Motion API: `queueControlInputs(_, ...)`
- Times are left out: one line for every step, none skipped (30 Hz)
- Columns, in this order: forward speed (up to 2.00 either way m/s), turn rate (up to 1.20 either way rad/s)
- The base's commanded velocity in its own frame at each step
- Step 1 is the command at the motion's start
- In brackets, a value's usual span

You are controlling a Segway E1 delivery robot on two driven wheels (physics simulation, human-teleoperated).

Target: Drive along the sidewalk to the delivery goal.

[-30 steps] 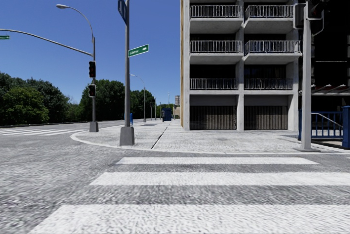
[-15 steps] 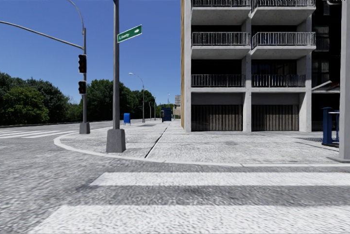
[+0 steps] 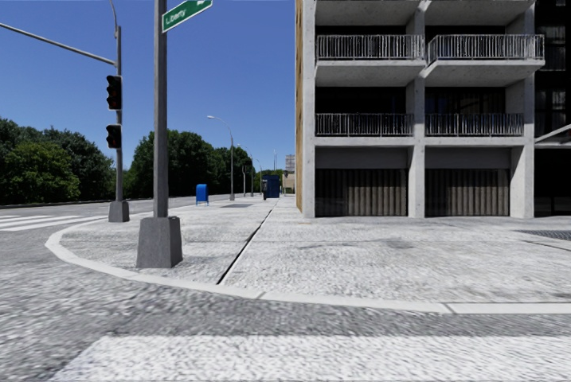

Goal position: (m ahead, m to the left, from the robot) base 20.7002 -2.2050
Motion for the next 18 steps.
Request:
queueControlInputs(2.0, 0.0)
queueControlInputs(2.0, 0.0)
queueControlInputs(2.0, 0.0)
queueControlInputs(2.0, 0.0)
queueControlInputs(2.0, 0.0)
queueControlInputs(2.0, 0.0)
queueControlInputs(2.0, 0.0)
queueControlInputs(2.0, 0.0)
queueControlInputs(2.0, 0.0)
queueControlInputs(2.0, 0.0)
queueControlInputs(2.0, 0.0)
queueControlInputs(2.0, 0.0)
queueControlInputs(2.0, 0.0)
queueControlInputs(2.0, 0.0)
queueControlInputs(2.0, 0.0)
queueControlInputs(2.0, 0.0)
queueControlInputs(2.0, 0.0)
queueControlInputs(1.9, 0.0)
